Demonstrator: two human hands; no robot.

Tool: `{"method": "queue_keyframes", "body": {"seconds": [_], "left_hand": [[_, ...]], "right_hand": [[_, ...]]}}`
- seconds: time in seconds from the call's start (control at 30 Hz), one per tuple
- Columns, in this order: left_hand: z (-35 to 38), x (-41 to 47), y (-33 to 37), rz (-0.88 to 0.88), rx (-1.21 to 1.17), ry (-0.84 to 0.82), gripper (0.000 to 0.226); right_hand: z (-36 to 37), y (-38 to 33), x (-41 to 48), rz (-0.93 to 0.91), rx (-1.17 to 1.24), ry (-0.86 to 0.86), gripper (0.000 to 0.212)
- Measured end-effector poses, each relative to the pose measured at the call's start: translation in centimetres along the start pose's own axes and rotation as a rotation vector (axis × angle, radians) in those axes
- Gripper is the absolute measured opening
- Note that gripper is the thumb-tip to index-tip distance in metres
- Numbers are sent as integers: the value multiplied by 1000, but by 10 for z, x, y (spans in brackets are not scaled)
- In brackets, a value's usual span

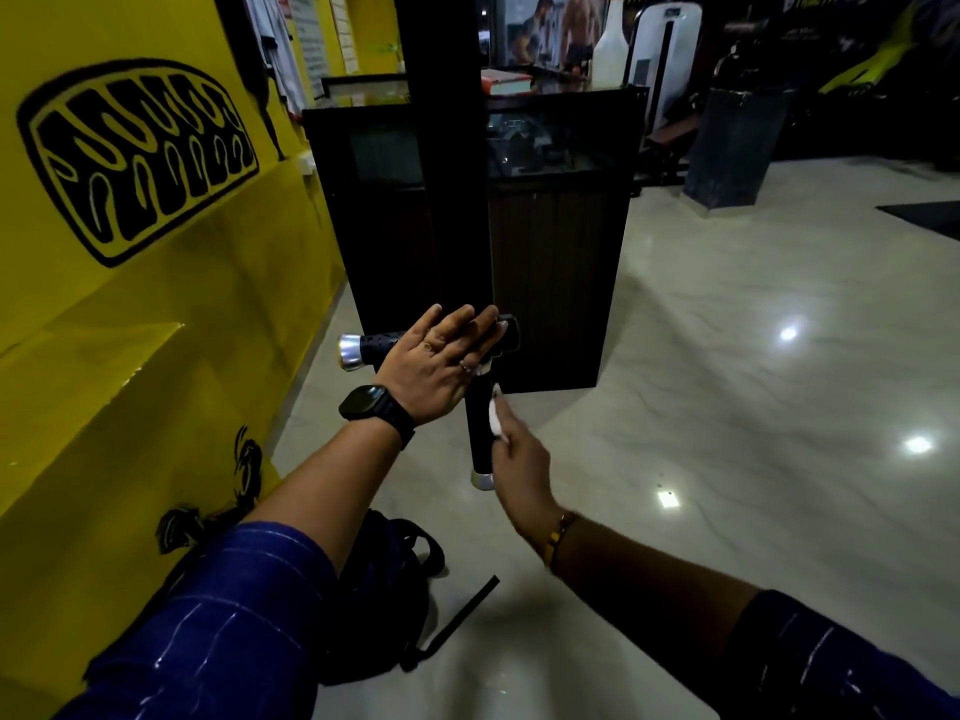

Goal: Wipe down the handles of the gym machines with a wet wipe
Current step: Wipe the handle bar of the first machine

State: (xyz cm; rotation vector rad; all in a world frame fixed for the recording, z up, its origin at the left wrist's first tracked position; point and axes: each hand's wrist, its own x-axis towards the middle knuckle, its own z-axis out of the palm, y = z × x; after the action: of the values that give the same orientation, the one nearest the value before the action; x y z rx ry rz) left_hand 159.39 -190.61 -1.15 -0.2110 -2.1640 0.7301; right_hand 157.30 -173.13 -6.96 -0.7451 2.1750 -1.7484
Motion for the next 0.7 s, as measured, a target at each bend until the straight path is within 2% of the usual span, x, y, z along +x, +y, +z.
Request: {"method": "queue_keyframes", "body": {"seconds": [0.07,0.17,0.3,0.37,0.47,0.6,0.7], "left_hand": [[1,0,0,-2,16,-11,58],[0,0,3,-13,23,-7,57],[0,2,10,-41,2,40,58],[2,1,10,-45,-15,40,57],[3,-1,9,-44,-45,44,59],[6,-2,12,-66,-45,32,64],[7,-2,16,-103,-36,11,67]], "right_hand": [[2,21,-12,17,-74,-19,54],[-1,29,-10,83,-128,-2,44],[-6,-10,14,138,58,126,36],[-6,-29,20,58,120,156,36],[1,-35,13,-67,18,100,43],[9,8,-18,-228,-171,-12,62],[9,41,-32,-308,-255,-42,68]]}}
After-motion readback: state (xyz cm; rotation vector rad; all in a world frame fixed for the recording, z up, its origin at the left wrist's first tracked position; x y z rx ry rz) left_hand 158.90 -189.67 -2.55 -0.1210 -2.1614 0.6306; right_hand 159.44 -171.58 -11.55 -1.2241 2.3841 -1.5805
